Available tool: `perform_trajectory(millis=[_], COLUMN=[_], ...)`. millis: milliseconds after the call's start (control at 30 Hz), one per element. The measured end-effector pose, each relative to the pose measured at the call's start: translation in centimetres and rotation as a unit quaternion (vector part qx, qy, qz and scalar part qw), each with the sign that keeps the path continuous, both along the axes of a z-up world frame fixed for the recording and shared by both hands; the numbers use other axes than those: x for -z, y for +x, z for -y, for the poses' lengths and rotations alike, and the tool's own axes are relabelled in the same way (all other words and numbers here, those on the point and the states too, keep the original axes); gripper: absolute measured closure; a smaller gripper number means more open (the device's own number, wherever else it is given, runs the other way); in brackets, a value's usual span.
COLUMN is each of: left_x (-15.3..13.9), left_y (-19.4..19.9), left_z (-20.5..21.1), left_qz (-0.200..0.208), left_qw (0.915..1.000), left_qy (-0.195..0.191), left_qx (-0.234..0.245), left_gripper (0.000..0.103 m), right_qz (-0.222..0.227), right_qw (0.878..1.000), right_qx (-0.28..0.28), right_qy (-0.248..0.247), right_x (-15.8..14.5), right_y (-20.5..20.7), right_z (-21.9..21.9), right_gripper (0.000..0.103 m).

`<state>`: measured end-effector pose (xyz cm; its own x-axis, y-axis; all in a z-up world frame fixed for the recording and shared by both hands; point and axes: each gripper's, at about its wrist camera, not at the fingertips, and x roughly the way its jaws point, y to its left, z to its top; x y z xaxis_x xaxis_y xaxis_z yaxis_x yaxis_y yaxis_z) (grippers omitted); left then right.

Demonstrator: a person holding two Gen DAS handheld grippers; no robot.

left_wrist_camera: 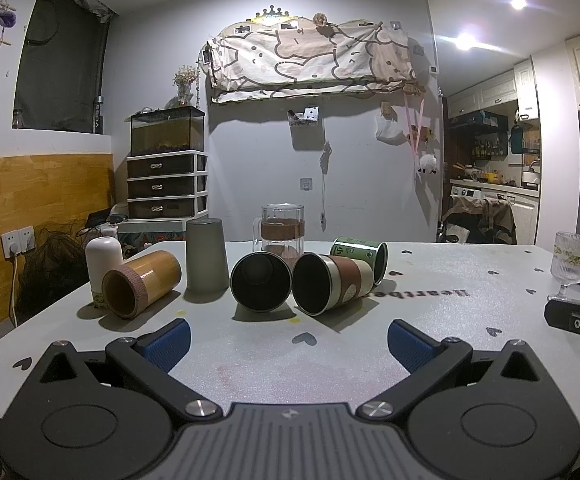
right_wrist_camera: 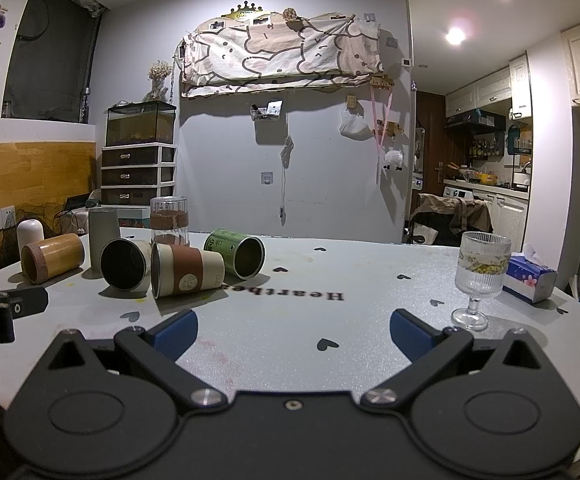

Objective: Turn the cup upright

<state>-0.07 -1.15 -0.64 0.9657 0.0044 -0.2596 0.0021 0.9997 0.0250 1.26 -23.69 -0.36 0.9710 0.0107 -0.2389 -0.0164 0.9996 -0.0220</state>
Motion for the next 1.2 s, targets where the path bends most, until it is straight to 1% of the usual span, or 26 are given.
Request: perform_trajectory(millis=[600, 767, 800, 967, 1100, 1200], left_x=[0.0, 0.7, 1.1, 1.3, 1.1, 0.6], left_y=[0.0, 0.0, 0.9, 2.1, 3.9, 5.6], left_z=[0.0, 1.0, 0.5, -0.4, -1.7, -2.8], left_qz=[0.0, 0.001, 0.001, 0.008, 0.014, 0.016], left_qw=[1.0, 1.0, 0.9999, 0.9998, 0.9993, 0.9987], left_qy=[-0.001, -0.007, -0.008, -0.02, -0.025, -0.029], left_qx=[0.001, 0.006, 0.006, -0.004, -0.023, -0.039], left_gripper=[0.0, 0.0, 0.0, 0.0, 0.0, 0.0], right_qz=[0.0, 0.0, 0.0, 0.0, -0.001, -0.002], right_qw=[1.0, 1.0, 1.0, 1.0, 1.0, 1.0], right_qx=[0.0, 0.001, 0.0, 0.0, 0.001, 0.0], right_qy=[0.0, 0.0, 0.0, 0.001, 0.002, 0.002], right_x=[0.1, 0.1, 0.1, 0.1, -0.1, 0.3], right_y=[-0.1, -0.1, -0.1, -0.1, 0.1, 0.0], right_z=[0.0, 0.0, 0.0, 0.1, 0.3, 0.2], right_gripper=[0.0, 0.0, 0.0, 0.0, 0.0, 0.0])
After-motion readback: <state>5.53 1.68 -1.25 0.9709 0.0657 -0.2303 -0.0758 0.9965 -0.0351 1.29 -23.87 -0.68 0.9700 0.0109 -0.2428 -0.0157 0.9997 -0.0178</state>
